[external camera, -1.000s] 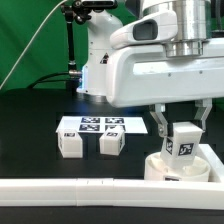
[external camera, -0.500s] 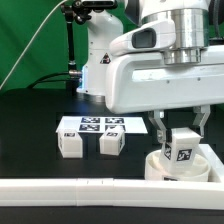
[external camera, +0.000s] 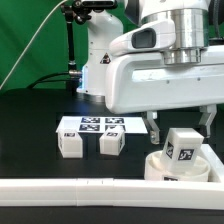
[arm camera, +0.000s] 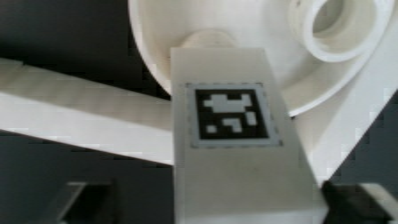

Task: Assemble stool

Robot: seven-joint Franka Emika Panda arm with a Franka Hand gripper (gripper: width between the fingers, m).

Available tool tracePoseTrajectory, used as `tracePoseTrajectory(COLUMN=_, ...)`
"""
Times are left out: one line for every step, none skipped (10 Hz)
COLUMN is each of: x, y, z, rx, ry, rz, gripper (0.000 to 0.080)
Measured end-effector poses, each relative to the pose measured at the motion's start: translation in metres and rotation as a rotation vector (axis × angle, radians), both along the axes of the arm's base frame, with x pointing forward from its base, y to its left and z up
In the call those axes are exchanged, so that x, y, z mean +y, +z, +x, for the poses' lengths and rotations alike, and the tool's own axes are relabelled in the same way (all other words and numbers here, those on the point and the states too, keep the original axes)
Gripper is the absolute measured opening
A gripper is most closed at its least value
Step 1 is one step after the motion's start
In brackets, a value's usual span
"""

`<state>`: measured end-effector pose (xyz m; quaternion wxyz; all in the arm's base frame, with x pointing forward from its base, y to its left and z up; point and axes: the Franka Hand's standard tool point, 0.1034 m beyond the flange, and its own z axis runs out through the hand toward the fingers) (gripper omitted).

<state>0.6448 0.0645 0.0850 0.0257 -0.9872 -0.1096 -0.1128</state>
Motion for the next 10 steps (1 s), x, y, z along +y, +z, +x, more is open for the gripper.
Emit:
tracePoseTrajectory(x=0.001, y=0.002, z=0.001, rx=-0.003, ry=-0.001, rz=0.001, gripper=0.0630)
tracePoseTrajectory(x=0.003, y=0.005, z=0.001, rx=-0.007, ry=0.001, rz=0.001, gripper=0.0644)
tracePoseTrajectory(x=0.004, y=0.009, z=0.002, rx=-0.012, ry=0.002, rz=0.002, gripper=0.0644)
tracePoseTrajectory(x=0.004, y=0.013, z=0.003, rx=-0.014, ry=0.003, rz=0.002, gripper=0.0649)
tracePoseTrajectory(x=0.004, y=0.017, z=0.004, rx=-0.014, ry=0.003, rz=0.002, gripper=0.0649)
tracePoseTrajectory(x=0.004, y=0.015, z=0.003, rx=-0.013, ry=0.004, rz=0.002, gripper=0.0649)
tracePoseTrajectory(x=0.004, y=0.014, z=0.003, rx=-0.012, ry=0.004, rz=0.002, gripper=0.0649)
tracePoseTrajectory(x=0.004, y=0.014, z=0.003, rx=-0.012, ry=0.004, rz=0.002, gripper=0.0649)
tracePoseTrajectory(x=0.003, y=0.013, z=0.003, rx=-0.010, ry=0.003, rz=0.002, gripper=0.0649)
tracePoseTrajectory(x=-0.001, y=0.008, z=0.001, rx=0.000, ry=0.000, rz=-0.001, gripper=0.0649)
